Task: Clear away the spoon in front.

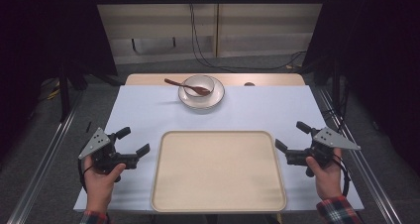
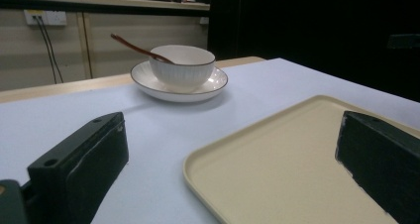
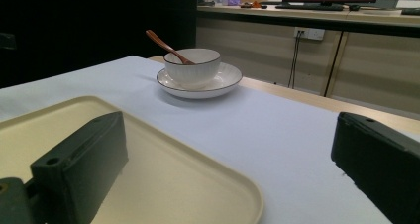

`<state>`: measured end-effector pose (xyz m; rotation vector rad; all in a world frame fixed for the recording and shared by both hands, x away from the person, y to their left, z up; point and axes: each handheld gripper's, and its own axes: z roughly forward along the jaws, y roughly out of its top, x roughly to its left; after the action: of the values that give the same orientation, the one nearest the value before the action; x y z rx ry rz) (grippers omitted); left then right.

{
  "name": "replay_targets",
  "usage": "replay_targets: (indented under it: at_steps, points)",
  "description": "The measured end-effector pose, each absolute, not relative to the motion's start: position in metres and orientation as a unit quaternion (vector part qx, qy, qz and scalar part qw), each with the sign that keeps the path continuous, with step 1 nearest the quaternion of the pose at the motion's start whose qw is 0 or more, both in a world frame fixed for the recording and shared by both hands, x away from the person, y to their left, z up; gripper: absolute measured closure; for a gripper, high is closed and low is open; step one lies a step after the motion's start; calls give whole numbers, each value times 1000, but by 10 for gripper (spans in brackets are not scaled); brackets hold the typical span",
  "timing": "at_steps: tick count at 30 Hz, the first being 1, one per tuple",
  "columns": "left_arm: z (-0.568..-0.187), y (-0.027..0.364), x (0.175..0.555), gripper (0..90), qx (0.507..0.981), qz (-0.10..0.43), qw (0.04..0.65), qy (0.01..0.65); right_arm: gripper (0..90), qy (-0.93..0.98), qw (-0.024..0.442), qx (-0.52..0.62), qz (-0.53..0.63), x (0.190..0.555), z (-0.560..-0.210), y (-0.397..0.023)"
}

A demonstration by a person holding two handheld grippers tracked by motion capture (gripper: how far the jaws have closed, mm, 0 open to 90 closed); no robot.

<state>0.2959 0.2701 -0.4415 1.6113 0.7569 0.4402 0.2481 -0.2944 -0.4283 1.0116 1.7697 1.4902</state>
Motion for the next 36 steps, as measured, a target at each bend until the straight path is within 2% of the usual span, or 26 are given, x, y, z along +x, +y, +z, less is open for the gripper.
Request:
replay_targets:
  at_steps: [4,13,24,36]
  points:
    - [-441,269,294,0,714,198,593,314,7,667,289,385,569,252,-431,-294]
    - [-438,259,299,0,709,197,595,324,8,670,289,376,571,251,-429,-294]
    - [-434,253,324,0,700,182,597,347,8,664,290,374,579,248,-427,-295]
    - [-433,239,360,0,696,194,589,362,7,671,293,371,572,245,-428,-294]
